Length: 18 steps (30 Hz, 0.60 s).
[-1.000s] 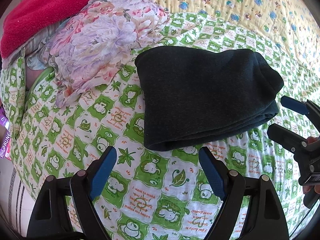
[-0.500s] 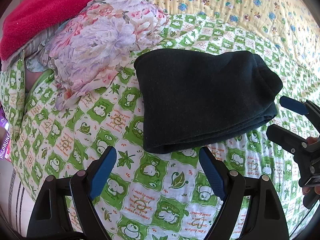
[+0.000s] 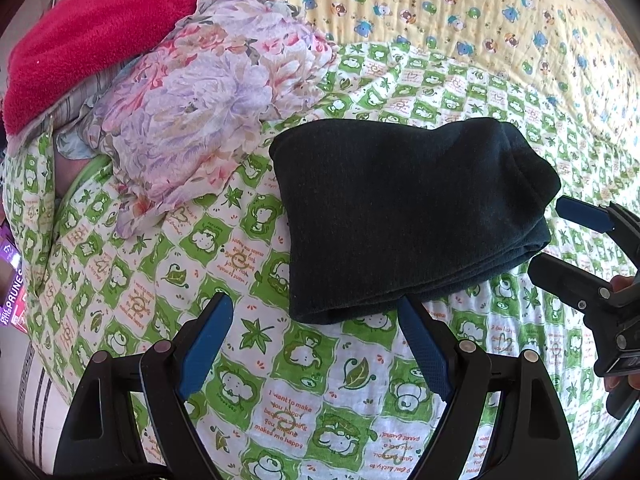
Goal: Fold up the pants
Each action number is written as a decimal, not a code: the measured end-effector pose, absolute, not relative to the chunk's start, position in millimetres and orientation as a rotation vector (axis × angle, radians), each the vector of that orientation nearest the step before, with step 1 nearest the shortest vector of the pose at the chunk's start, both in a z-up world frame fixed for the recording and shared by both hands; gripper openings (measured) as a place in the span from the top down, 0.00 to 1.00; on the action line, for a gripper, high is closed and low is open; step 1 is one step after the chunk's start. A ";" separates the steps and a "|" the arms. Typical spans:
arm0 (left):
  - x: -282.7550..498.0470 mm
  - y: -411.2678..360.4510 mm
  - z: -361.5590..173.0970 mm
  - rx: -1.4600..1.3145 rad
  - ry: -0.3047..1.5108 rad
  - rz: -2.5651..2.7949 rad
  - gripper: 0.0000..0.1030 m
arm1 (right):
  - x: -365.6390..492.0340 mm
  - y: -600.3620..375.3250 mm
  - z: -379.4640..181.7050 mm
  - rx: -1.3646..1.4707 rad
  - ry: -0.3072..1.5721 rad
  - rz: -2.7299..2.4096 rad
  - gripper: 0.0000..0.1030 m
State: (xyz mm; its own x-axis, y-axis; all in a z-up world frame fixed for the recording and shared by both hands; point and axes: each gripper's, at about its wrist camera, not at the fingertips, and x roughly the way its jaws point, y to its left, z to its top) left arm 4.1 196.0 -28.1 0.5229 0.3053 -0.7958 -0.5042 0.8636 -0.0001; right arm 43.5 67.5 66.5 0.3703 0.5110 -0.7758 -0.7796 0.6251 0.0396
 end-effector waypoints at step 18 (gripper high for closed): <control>10.9 203.1 -19.1 -0.260 0.876 0.489 0.17 | 49.6 63.2 72.9 -0.343 0.839 0.824 0.08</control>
State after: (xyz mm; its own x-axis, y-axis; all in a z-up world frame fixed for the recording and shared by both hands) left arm 10.9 203.1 -19.1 0.5402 0.3020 -0.7855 -0.5104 0.8597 -0.0205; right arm 49.6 63.2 72.9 0.3908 0.5060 -0.7689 -0.7599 0.6488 0.0408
